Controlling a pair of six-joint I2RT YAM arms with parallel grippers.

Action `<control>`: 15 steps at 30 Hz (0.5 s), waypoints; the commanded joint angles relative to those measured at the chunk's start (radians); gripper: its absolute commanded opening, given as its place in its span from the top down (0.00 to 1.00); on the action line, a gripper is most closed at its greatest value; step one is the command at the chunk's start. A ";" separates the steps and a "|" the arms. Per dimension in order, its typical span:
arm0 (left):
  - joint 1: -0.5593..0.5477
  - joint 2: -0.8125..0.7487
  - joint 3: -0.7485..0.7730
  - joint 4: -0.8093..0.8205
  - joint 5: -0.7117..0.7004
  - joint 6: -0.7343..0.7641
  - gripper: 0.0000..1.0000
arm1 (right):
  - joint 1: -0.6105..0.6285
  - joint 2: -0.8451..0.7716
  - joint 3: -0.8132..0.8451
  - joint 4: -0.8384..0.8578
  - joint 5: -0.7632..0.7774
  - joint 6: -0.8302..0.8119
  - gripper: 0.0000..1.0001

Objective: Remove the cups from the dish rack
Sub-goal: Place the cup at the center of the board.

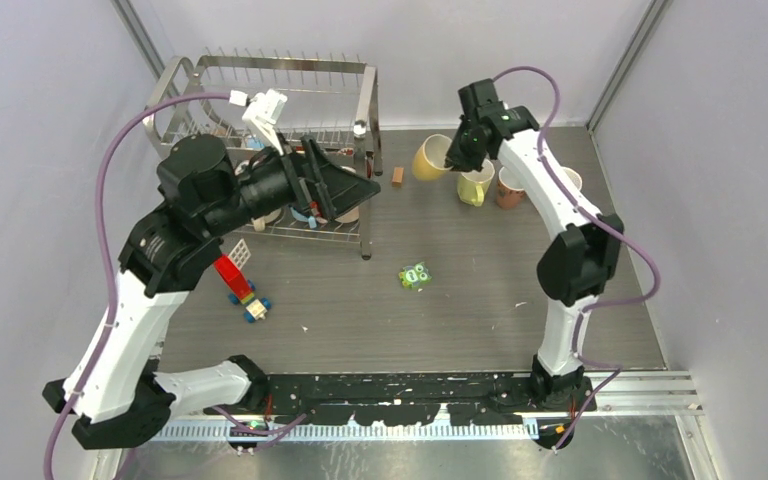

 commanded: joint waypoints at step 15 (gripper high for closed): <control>-0.004 -0.089 -0.043 -0.094 -0.083 0.088 0.00 | 0.041 0.352 0.451 -0.227 0.156 -0.165 0.99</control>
